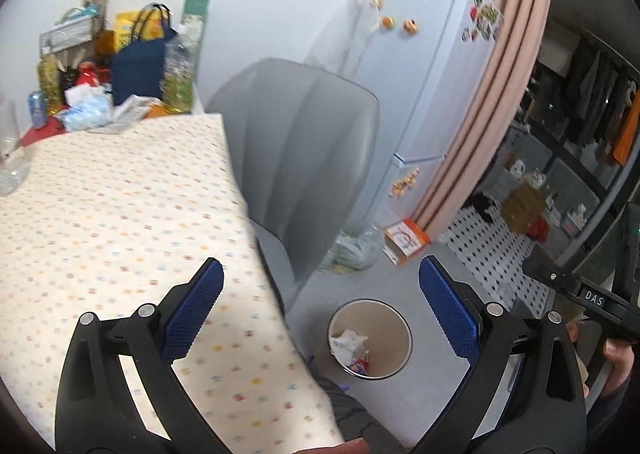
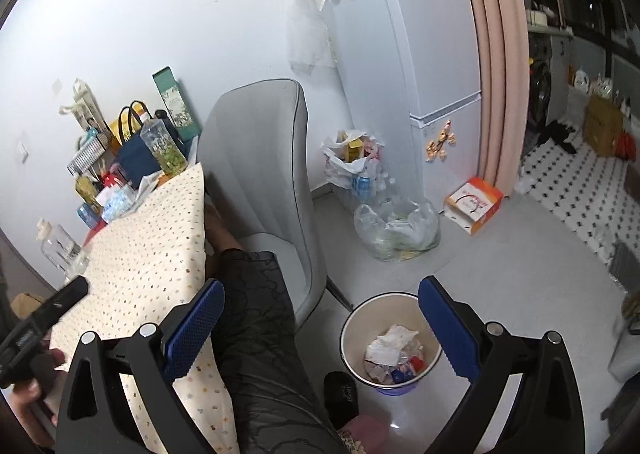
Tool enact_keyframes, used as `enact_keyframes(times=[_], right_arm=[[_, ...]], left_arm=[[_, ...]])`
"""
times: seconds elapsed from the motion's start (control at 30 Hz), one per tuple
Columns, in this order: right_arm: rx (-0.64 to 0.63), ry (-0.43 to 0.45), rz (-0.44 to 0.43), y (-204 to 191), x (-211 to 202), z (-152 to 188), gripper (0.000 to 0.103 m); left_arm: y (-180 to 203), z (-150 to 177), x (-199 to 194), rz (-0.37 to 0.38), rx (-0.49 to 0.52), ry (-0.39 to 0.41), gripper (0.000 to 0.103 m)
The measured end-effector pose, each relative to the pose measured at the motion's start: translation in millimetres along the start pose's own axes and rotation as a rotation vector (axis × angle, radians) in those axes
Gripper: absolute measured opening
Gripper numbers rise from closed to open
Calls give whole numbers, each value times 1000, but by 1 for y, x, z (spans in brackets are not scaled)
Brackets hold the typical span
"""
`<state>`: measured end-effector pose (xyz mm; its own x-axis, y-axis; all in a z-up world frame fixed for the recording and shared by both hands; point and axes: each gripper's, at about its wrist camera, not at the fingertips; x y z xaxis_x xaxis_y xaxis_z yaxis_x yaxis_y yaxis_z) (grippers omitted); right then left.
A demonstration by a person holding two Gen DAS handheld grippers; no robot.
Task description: Collect trash
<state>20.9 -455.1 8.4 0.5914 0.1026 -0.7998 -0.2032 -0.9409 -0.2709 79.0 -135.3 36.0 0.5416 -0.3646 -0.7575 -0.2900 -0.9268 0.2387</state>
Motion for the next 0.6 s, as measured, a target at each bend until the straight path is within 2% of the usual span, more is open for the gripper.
enact_keyframes(times=[0.23, 0.6], right_arm=[[-77, 16, -20, -43, -20, 6, 95], [-171, 33, -49, -83, -41, 20, 95]], left_arm=[[-22, 15, -42, -28, -16, 30, 97], [-48, 42, -94, -98, -70, 82, 97]])
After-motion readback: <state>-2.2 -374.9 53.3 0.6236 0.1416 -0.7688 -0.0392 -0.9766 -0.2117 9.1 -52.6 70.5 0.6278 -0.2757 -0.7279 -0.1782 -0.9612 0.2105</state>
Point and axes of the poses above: each gripper's, at about its wrist camera, not at the fingertips, and x roughly the way its jaws point, y to its right, z to its underside, and after that the axes turned 14 degrees about -y, right-handed
